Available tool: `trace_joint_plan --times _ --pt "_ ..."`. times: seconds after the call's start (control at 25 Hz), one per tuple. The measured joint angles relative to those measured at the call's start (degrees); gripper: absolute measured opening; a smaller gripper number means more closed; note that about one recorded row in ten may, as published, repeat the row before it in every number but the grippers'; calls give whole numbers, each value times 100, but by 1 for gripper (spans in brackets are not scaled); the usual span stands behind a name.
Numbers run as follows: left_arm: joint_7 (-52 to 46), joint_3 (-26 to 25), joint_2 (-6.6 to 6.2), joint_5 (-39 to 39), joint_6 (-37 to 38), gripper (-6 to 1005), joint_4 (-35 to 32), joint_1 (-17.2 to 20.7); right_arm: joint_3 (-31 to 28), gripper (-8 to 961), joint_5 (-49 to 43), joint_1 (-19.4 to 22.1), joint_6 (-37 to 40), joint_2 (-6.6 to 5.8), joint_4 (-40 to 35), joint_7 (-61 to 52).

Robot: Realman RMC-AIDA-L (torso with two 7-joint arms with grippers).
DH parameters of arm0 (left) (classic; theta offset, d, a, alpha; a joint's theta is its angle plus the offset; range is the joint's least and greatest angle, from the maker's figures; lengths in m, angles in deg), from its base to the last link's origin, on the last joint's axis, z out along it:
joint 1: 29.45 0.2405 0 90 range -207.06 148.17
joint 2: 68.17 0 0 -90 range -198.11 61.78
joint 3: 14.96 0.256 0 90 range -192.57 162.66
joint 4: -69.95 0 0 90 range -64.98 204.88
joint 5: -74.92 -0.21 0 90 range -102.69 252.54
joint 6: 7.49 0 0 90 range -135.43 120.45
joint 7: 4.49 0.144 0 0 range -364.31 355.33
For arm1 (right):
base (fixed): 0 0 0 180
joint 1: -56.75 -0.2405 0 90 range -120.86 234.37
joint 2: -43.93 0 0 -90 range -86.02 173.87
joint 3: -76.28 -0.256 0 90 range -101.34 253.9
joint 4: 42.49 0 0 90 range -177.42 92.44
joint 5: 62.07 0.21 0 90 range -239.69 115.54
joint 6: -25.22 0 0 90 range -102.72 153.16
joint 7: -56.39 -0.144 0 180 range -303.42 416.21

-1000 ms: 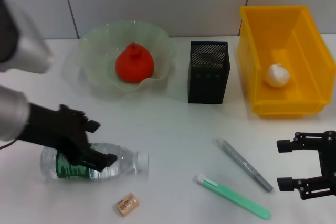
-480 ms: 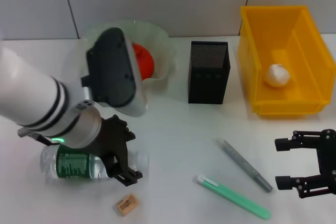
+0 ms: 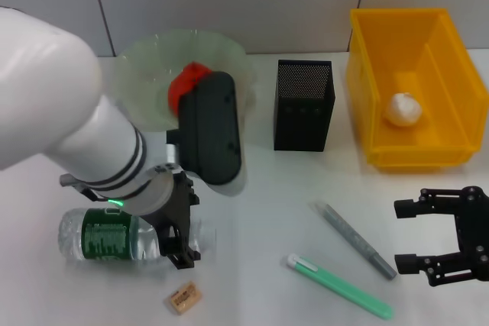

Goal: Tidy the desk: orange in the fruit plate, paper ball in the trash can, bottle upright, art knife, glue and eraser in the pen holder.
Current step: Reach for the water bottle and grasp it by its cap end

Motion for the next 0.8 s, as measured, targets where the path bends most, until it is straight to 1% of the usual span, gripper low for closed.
trace_joint_plan --times 0.08,0.12,0.2,0.44,0.48,0.56,0.8 --pt "20 67 3 -38 -23 815 41 -38 0 833 -1 -5 -5 4 0 0" --pt "93 172 5 -145 -41 815 166 -162 0 834 -2 -9 -10 4 -1 0" --pt "177 163 6 -181 -36 815 227 -218 0 834 -3 -21 -15 4 -1 0" --pt "253 158 7 -191 -32 814 270 -260 0 834 -6 -62 -18 8 10 1" --pt "329 191 8 -202 -62 814 475 -383 -3 834 -6 -67 -19 11 14 0" --pt "335 200 9 -207 -105 813 572 -445 -19 834 -6 -70 -19 13 20 1" --pt "344 279 8 -187 -148 813 574 -502 -46 833 -7 -82 -20 13 22 1"
